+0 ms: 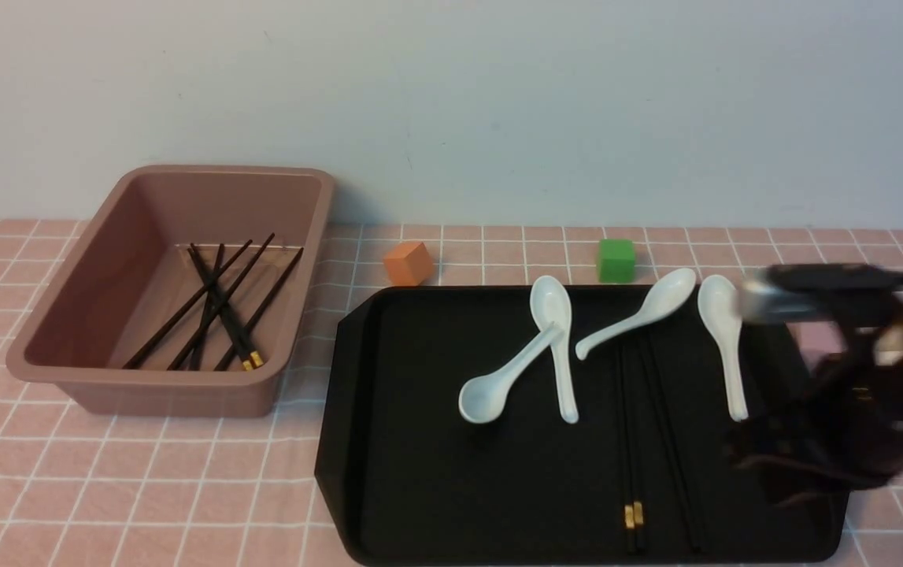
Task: On pink tablecloth take chopsticks from black tray and put them in box.
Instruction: 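Move the gripper over the chopsticks on the black tray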
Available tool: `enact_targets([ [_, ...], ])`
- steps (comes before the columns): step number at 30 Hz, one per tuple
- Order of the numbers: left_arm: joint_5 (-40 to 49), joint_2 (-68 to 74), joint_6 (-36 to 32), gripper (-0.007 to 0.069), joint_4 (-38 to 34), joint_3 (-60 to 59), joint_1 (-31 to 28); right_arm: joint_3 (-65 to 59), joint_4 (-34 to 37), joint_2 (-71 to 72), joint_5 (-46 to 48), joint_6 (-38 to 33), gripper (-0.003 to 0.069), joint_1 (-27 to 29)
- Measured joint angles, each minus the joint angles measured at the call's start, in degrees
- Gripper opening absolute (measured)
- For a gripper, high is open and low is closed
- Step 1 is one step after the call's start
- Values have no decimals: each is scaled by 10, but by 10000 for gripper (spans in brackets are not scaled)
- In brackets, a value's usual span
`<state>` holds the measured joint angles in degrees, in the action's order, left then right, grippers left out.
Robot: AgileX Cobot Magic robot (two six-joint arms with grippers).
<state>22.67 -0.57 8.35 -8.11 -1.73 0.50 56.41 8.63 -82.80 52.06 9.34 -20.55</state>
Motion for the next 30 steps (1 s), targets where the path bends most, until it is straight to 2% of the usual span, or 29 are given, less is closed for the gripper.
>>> enact_targets([
  [4, 0, 0, 0, 239, 0, 0, 0, 59, -57, -117, -26, 68, 123, -40],
  [7, 0, 0, 0, 239, 0, 0, 0, 84, -78, -159, -33, 95, 181, -42],
  [8, 0, 0, 0, 239, 0, 0, 0, 101, -95, -188, -38, 115, 233, -40],
  [10, 0, 0, 0, 239, 0, 0, 0, 113, -104, -211, -48, 126, 281, -34],
  [12, 0, 0, 0, 239, 0, 0, 0, 118, -107, -227, -56, 130, 311, -26],
  [22, 0, 0, 0, 239, 0, 0, 0, 121, -104, -276, -121, 139, 336, -10],
  [30, 0, 0, 0, 239, 0, 0, 0, 130, -112, -290, -121, 143, 335, -10],
])
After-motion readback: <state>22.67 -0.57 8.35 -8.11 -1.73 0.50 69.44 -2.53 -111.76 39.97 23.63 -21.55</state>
